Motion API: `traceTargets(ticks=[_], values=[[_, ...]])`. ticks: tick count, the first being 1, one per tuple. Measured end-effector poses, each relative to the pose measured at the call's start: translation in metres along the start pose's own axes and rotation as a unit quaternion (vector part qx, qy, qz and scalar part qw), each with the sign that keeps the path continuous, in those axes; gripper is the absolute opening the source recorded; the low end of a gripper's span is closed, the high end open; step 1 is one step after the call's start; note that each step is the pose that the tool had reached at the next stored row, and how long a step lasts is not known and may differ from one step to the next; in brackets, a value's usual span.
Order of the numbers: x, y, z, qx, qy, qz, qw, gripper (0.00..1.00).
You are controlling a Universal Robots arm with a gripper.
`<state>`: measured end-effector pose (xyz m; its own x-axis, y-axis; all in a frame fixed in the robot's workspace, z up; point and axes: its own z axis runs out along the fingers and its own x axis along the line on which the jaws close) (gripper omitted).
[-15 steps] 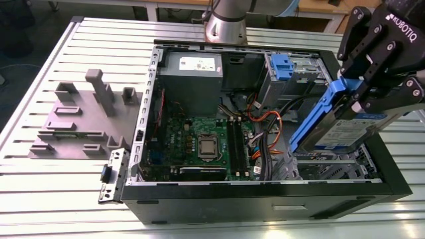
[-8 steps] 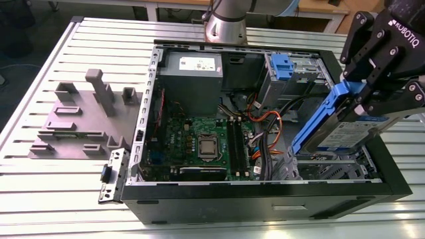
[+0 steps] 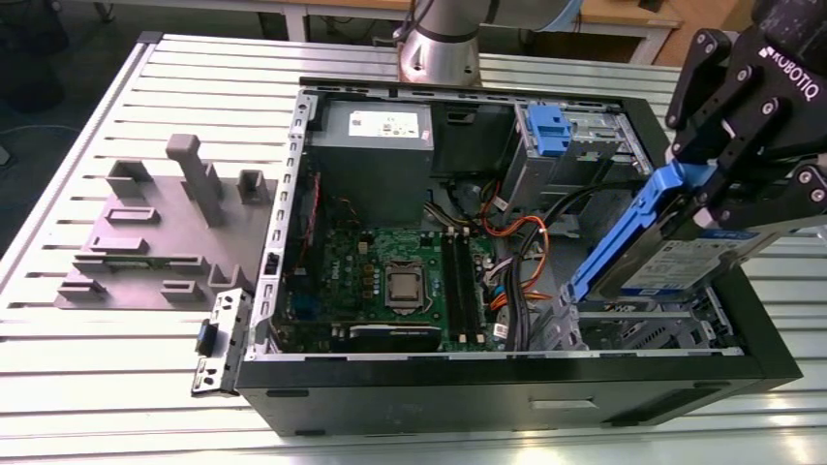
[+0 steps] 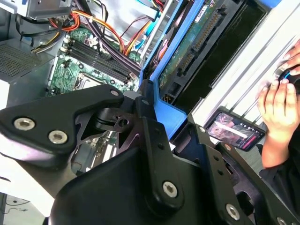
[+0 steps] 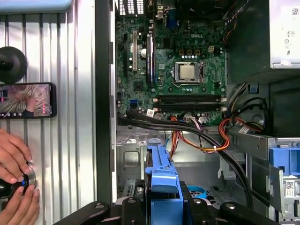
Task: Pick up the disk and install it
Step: 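Insert the disk into the insertion slot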
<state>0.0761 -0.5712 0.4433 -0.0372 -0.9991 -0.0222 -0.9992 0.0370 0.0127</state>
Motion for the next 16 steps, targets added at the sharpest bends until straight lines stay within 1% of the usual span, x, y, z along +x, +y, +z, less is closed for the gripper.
traceTargets(ticks=[16], values=[[0.0002,-0.0019,0.0114,0.0000,0.0000,0.000,1.00000,0.37]])
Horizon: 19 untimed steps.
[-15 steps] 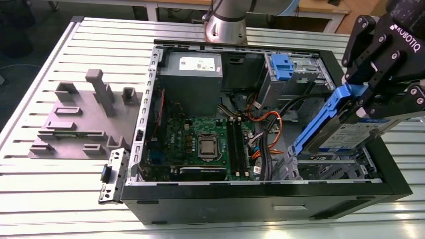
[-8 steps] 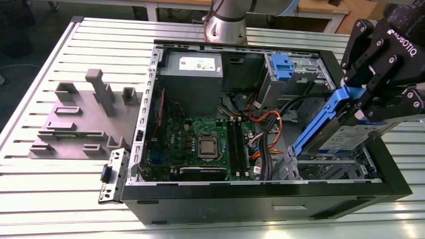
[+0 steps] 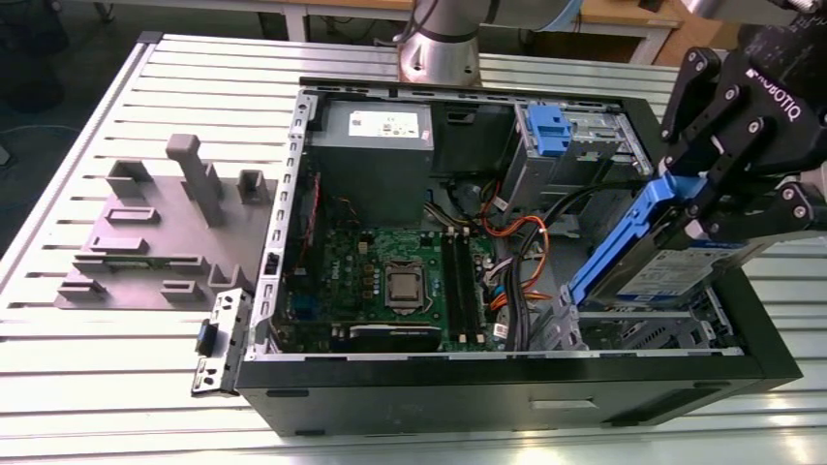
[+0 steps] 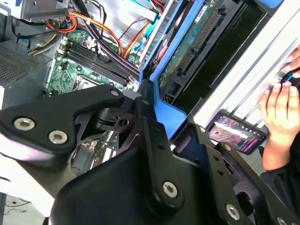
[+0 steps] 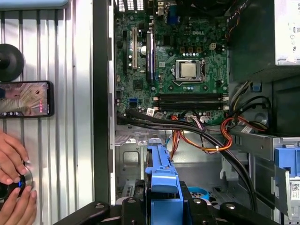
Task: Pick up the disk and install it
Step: 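Insert the disk into the insertion slot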
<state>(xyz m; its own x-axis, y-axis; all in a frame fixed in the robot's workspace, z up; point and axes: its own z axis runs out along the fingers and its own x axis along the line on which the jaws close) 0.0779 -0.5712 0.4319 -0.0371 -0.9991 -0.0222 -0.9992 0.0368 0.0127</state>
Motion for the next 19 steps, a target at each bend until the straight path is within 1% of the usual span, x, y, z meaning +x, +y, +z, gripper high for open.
traceTargets(ticks=[7,19], values=[[0.0001,-0.0006,0.0052,0.0000,0.0000,0.000,1.00000,0.37],[0.0001,-0.0006,0.0059,0.0000,0.0000,0.000,1.00000,0.37]])
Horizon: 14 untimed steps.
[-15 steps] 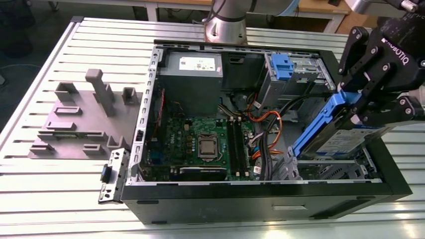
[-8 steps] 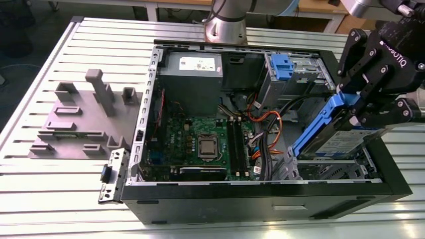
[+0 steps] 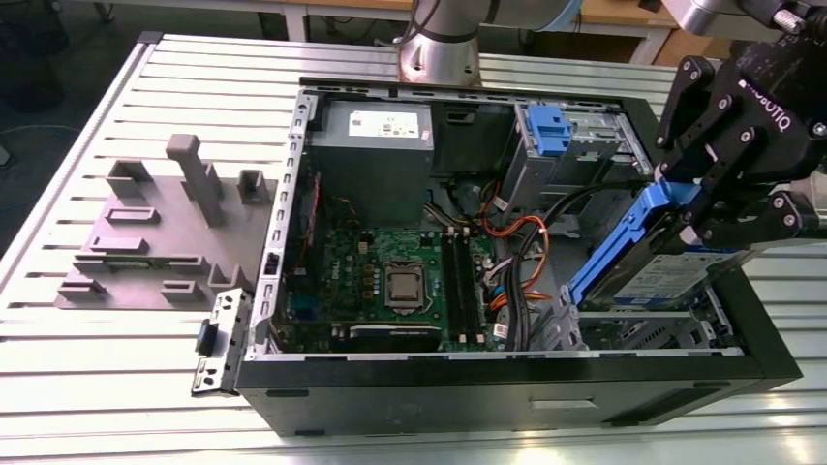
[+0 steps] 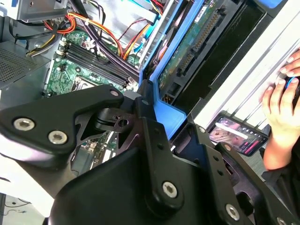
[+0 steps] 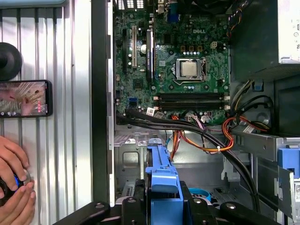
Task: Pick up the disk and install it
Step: 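Insert the disk into the insertion slot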
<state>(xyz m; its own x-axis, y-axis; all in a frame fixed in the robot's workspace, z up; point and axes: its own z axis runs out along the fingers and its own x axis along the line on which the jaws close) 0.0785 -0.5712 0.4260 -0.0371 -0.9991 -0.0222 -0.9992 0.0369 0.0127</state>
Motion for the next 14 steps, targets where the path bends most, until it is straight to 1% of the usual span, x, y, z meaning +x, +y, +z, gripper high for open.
traceTargets(ticks=[2,4,8,10,14], values=[[0.0000,0.0000,0.0005,0.0000,-0.0001,0.000,1.00000,0.37],[0.0001,0.0000,0.0024,0.0000,0.0000,0.000,1.00000,0.37],[0.0003,-0.0001,0.0096,0.0002,0.0000,0.000,1.00000,0.37],[0.0003,-0.0002,0.0122,0.0003,0.0000,0.000,1.00000,0.37],[0.0004,-0.0002,0.0134,0.0003,0.0001,0.000,1.00000,0.37]])
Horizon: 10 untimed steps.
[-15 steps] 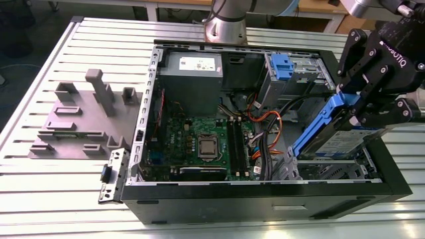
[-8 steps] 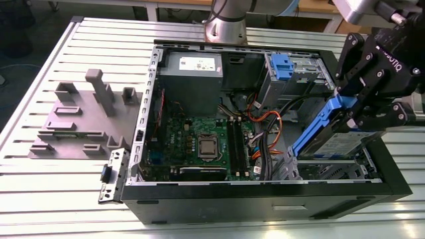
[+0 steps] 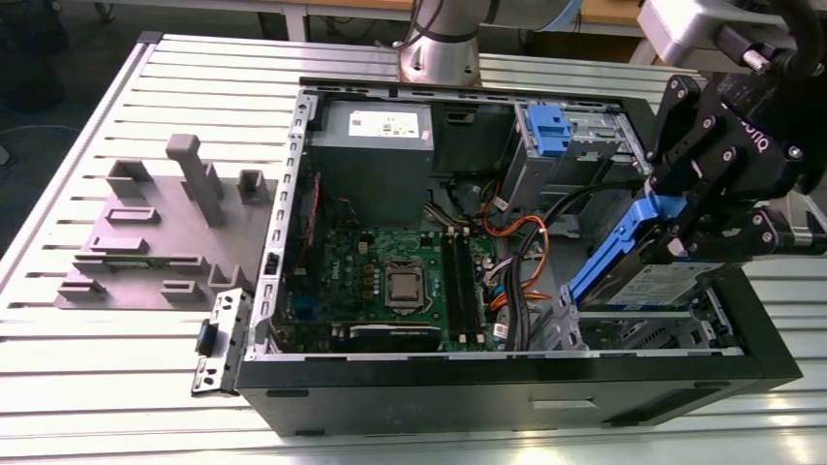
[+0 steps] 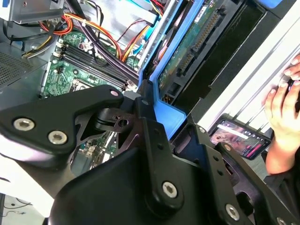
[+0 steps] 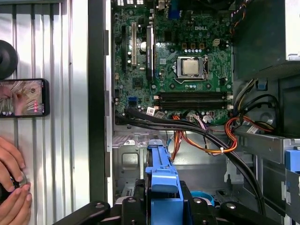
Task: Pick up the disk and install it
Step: 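Insert the disk into the insertion slot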
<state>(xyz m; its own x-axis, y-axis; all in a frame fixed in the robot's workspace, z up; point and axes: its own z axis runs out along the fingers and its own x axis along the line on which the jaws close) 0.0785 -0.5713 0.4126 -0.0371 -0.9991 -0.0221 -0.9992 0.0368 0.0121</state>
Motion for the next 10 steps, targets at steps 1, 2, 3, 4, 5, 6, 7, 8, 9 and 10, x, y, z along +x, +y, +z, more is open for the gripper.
traceTargets(ticks=[1,2,3,4,5,6,7,8,9,10], values=[[0.0000,0.0000,0.0000,0.0001,0.0001,0.000,1.00000,0.37],[0.0000,0.0000,0.0000,0.0001,0.0001,0.000,1.00000,0.38],[0.0000,0.0000,0.0001,0.0000,0.0000,0.000,1.00000,0.38],[0.0000,0.0000,0.0001,0.0000,0.0000,0.000,1.00000,0.44],[0.0000,0.0000,0.0004,0.0000,-0.0001,0.000,1.00000,0.44],[0.0000,0.0000,0.0014,0.0000,-0.0003,0.000,1.00000,0.44],[0.0001,0.0000,0.0030,0.0000,-0.0003,0.000,1.00000,0.44],[0.0001,0.0000,0.0048,0.0000,-0.0001,0.000,1.00000,0.44],[0.0001,-0.0001,0.0066,0.0000,-0.0002,0.000,1.00000,0.44],[0.0002,-0.0001,0.0083,0.0000,-0.0001,0.000,1.00000,0.44]])
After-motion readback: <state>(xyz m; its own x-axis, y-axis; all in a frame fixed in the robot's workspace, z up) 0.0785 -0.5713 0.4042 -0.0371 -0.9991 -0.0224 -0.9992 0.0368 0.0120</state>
